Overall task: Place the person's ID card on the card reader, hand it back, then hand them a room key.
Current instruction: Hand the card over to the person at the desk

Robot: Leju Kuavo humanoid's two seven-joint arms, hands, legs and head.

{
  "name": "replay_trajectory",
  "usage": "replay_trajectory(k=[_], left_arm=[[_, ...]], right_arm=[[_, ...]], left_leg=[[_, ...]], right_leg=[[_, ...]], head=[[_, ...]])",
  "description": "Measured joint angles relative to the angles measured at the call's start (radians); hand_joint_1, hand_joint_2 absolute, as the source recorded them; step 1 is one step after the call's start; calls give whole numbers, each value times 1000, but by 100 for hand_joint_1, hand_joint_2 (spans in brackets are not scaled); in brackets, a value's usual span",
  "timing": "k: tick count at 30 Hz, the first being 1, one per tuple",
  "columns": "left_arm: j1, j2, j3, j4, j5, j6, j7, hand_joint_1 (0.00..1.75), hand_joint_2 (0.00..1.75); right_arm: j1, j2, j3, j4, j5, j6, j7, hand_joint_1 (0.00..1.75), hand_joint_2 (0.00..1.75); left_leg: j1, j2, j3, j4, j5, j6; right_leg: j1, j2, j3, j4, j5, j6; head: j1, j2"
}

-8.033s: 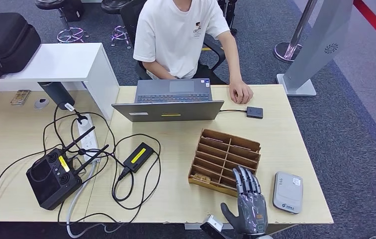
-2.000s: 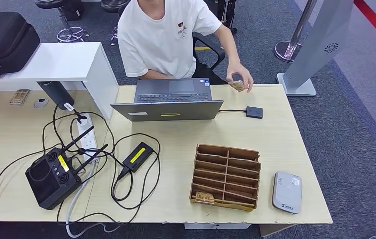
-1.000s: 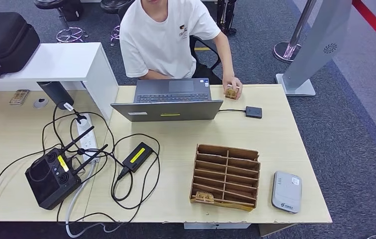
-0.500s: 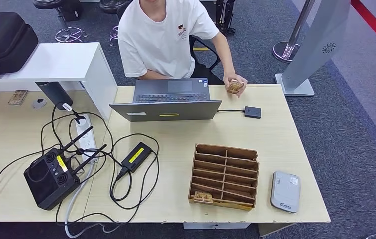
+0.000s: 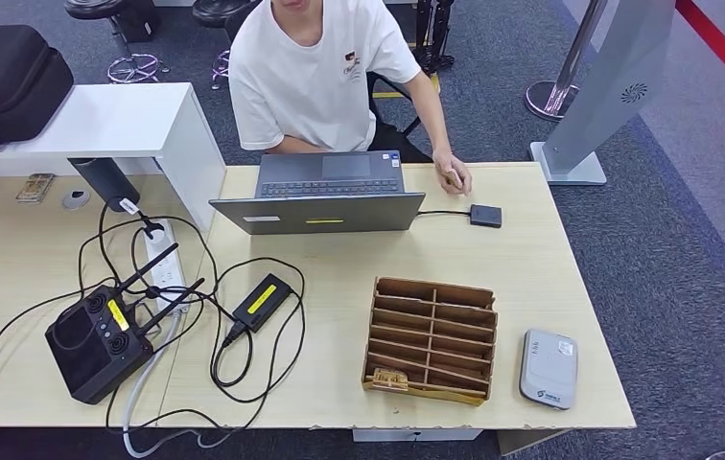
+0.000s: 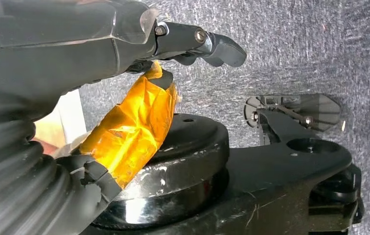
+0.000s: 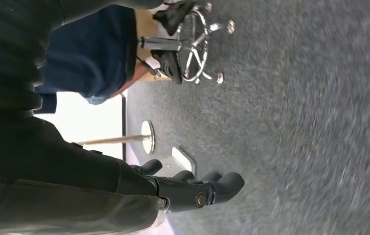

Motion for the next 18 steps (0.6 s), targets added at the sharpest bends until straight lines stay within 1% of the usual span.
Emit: replay_trajectory(k=[4, 6, 8, 10, 12, 13, 15, 18], left_arm=[[1, -7, 0, 0, 21, 51, -10, 0, 175], [1, -11, 0, 0, 23, 73, -16, 0, 175], [3, -13, 0, 1, 23, 136, -38, 0, 175], [11, 1, 3, 9, 44, 239, -118, 0, 175], [29, 47, 8, 22, 85, 303, -247, 0, 175], [40, 77, 11, 28, 104, 315, -307, 0, 175], [63, 147, 20, 40, 138, 327, -406, 0, 175], [103, 254, 42, 54, 178, 334, -513, 0, 175]], right_arm=[[1, 0, -16, -4, -21, -74, 11, 0, 175], [2, 0, -23, -5, -25, -93, 16, 0, 175], [3, 0, -31, -6, -36, -131, 32, 0, 175], [3, 0, -48, -8, -51, -235, 80, 0, 175], [6, 1, -72, -20, -59, -342, 138, 0, 175], [7, 2, -84, -27, -60, -370, 156, 0, 175], [10, 0, -111, -40, -62, -388, 170, 0, 175], [17, 11, -155, -84, -51, -394, 178, 0, 175]], left_leg=[[0, 0, 0, 0, 0, 0], [0, 0, 0, 0, 0, 0], [0, 1, 0, 0, 0, 0], [1, 2, 0, 0, -1, 0], [3, 4, 0, 0, -2, -2], [5, 5, 0, 0, -3, -4], [7, 8, 1, 0, -4, -7], [10, 9, 3, 0, -5, -10]], right_leg=[[0, 0, 0, 0, 0, 0], [0, 0, 0, -1, 0, 0], [0, 0, 0, -1, 0, 0], [1, 1, 0, 0, 0, 0], [4, 3, 0, 0, 0, -2], [6, 4, 0, 0, 0, -4], [9, 6, -1, 0, -1, -7], [11, 7, -1, 1, -3, -11]], head=[[0, 0], [0, 0], [0, 0], [1, 0], [1, 0], [1, 0], [1, 0], [1, 0]])
